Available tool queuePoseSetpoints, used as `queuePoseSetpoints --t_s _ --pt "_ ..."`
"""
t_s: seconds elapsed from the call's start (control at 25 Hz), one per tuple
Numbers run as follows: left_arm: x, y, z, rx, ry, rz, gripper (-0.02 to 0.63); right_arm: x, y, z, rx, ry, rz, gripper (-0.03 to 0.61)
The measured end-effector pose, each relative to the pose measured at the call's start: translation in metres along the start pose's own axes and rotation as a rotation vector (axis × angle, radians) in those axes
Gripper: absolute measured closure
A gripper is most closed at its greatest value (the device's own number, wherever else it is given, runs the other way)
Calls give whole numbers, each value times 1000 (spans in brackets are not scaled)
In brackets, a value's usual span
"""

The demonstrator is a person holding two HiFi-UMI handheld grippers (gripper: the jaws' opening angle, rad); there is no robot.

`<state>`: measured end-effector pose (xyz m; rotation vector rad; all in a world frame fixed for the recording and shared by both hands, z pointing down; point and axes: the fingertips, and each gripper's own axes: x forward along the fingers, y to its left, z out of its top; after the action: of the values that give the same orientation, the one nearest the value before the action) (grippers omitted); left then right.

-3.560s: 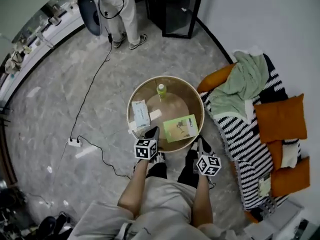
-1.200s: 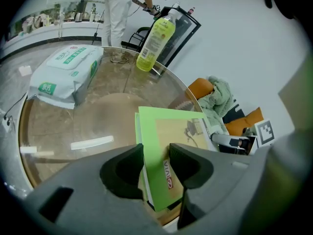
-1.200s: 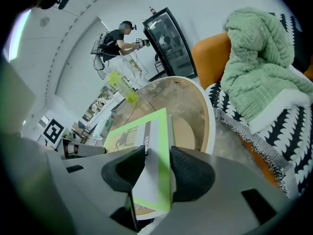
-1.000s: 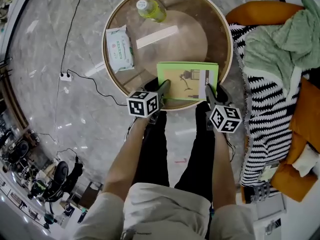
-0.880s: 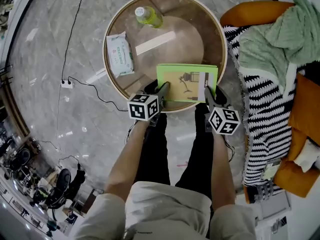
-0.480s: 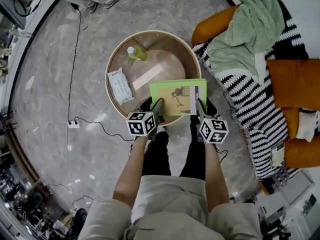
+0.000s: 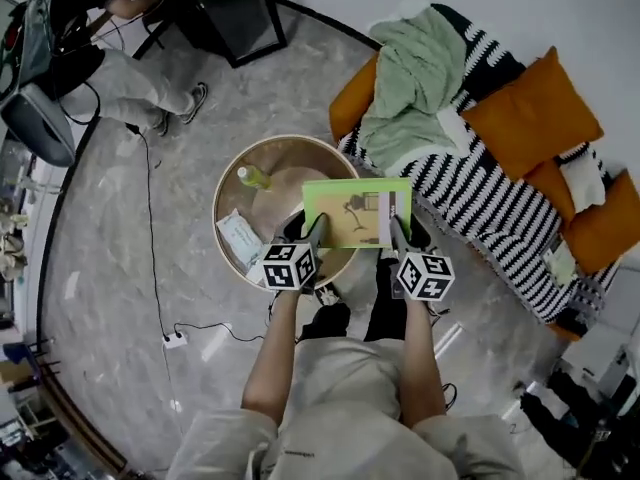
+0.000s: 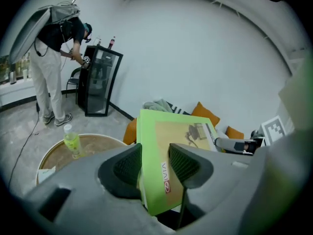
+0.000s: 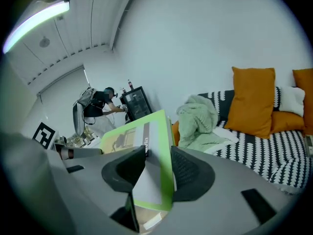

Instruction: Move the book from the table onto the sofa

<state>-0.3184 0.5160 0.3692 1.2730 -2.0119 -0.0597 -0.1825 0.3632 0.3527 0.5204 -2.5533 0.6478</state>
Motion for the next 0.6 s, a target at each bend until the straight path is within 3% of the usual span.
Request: queuePoseSetpoints --t_s 0.32,0.48,0.6 --pt "49 -109 28 209 44 -236 439 -87 -73 16 138 -177 -226 419" --pt "71 -159 19 274 81 -316 439 -122 -110 9 202 -224 -319 419" --pt "90 -197 8 280 106 -359 439 -149 -139 0 229 -237 -370 419"
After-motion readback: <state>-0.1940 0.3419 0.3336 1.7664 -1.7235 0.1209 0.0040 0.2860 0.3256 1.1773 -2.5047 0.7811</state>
